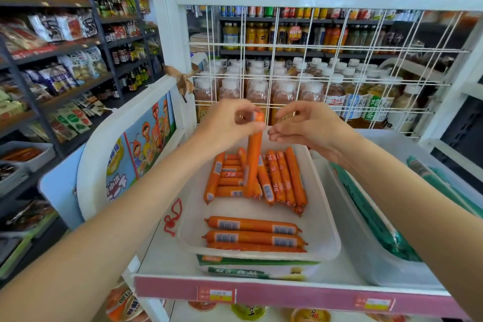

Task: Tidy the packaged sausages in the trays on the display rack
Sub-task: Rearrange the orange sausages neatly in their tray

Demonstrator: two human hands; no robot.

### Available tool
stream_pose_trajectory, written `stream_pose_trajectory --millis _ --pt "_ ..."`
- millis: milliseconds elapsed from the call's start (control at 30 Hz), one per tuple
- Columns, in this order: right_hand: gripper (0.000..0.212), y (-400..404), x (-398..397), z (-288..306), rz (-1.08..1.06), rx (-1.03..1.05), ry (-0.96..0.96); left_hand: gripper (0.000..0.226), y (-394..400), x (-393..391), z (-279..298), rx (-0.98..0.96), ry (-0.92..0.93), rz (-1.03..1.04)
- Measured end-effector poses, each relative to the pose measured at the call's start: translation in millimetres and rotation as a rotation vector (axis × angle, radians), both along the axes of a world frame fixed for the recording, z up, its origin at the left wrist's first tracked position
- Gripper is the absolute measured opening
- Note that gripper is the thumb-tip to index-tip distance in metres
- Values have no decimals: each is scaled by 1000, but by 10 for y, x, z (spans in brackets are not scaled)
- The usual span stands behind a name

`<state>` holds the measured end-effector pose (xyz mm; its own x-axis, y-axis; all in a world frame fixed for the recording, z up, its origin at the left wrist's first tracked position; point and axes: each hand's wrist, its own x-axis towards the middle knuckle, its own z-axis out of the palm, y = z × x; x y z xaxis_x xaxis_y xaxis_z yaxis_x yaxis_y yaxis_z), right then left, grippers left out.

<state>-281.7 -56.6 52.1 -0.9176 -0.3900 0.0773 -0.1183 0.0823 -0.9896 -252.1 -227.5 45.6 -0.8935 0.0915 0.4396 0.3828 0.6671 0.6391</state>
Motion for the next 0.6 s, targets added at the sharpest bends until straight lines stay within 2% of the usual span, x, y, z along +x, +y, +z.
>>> stream_pose_trajectory --millis 33,133,200,267,333,400,467,600 --pt "18 22 -3 -29 14 47 16 18 -46 -35 36 87 -10 17" --pt "26 54 47 -123 168 359 78 16 -174 -108 135 461 -85 59" --pt "26 27 98 -170 262 352 30 12 -215 -147 166 693 -136 87" --pt "26 -3 111 -190 252 259 30 9 -207 -172 162 838 -174 122" --pt "27 -18 106 -197 178 203 49 8 -155 -163 115 883 -267 110" --pt "30 -25 101 -198 122 158 75 20 -52 -119 8 811 -411 44" --pt "30 -33 90 -189 118 179 147 18 30 -72 -80 767 -484 -21" --pt "37 -2 81 -140 159 331 389 9 -44 -97 -62 945 -500 -32"
